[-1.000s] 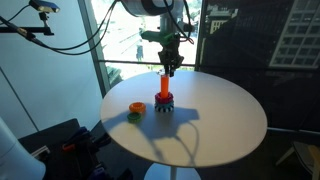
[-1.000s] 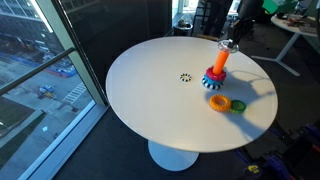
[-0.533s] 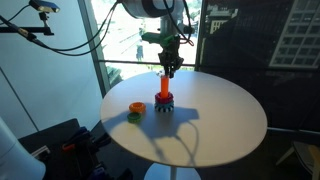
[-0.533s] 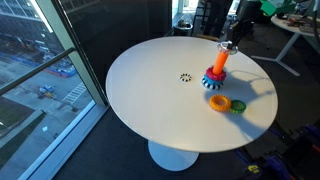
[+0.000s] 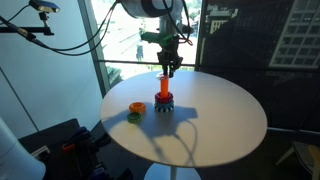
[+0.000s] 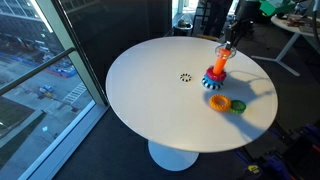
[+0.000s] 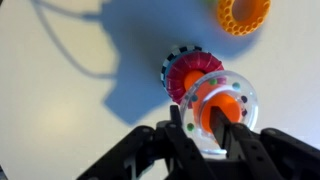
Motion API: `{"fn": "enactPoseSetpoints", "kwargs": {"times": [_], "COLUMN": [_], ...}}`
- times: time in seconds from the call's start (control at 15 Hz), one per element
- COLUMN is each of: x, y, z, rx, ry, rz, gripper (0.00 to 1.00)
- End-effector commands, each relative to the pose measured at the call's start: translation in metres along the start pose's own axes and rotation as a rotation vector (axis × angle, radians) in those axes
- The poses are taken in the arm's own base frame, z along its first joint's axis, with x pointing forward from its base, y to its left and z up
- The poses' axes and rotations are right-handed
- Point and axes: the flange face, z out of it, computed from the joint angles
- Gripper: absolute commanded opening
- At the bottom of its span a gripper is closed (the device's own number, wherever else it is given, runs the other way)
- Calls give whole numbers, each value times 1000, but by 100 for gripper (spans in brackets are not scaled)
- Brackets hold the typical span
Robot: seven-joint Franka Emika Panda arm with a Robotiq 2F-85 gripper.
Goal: Put the clear ring around the orange rod
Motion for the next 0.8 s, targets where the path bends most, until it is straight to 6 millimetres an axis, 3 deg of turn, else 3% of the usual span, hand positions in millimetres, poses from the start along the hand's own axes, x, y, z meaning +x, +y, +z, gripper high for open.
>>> {"fn": "enactPoseSetpoints", "kwargs": {"times": [0.0,0.27,0.53,0.73], "x": [1,0,-10,-28], "y": [-4,-4,-3,-2], "z": [-10,-11,-16,-19], "rx": [-10,-9,-23,-63], "ry": [-4,-2,-27,-85], "rz": [1,-3,-19,-37], "gripper": [68,98,100,100]}}
